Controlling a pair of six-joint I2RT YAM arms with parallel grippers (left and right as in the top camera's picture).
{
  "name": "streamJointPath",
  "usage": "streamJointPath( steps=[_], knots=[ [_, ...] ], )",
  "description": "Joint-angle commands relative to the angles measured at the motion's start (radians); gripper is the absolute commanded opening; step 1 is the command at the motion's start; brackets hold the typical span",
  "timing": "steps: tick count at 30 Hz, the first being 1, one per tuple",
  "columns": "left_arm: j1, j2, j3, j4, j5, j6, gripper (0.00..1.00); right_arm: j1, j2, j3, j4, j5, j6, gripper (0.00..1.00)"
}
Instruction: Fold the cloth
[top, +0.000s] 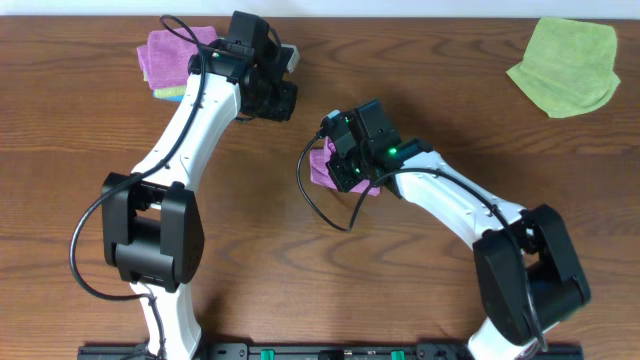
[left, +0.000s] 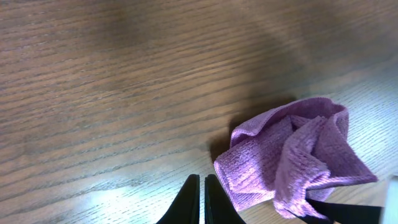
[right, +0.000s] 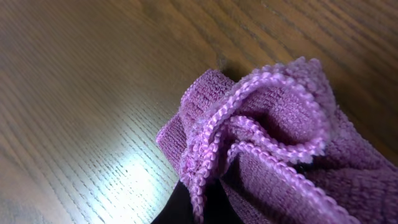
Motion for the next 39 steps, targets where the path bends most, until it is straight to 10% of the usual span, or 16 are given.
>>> streamJointPath(
  steps=[1,4,9,17,26,28,30,32,39],
  knots=[
    [0.003,-0.035,0.017,-0.007,0.015,-0.003,0.06,0.006,0.042,0.018,-0.002,0.002,0.021,0.01],
    [0.003,-0.035,0.017,-0.007,0.014,0.002,0.06,0.006,0.046,0.018,-0.001,-0.001,0.047,0.06],
    [0.006,-0.035,0.017,-0.007,0.014,0.002,0.06,0.002,0.046,0.018,-0.001,0.003,0.048,0.79],
    [0.027,-0.035,0.017,-0.006,0.005,0.025,0.06,-0.01,0.038,0.047,0.011,0.003,0.126,0.99],
    [0.095,-0.035,0.014,-0.023,0.006,0.046,0.06,-0.018,-0.016,0.23,-0.141,0.01,0.125,0.95],
    [0.095,-0.035,0.007,-0.03,0.006,0.061,0.06,-0.023,-0.031,0.277,-0.205,0.045,0.126,0.8],
    [0.094,-0.035,-0.008,-0.026,0.016,0.06,0.06,-0.029,-0.051,0.322,-0.277,0.106,0.126,0.22],
    [0.094,-0.035,-0.017,-0.025,0.033,0.06,0.06,-0.029,-0.069,0.349,-0.352,0.171,0.126,0.01],
    [0.07,-0.035,-0.084,0.013,0.152,0.061,0.06,-0.029,-0.082,0.352,-0.571,0.309,0.15,0.02]
  ],
)
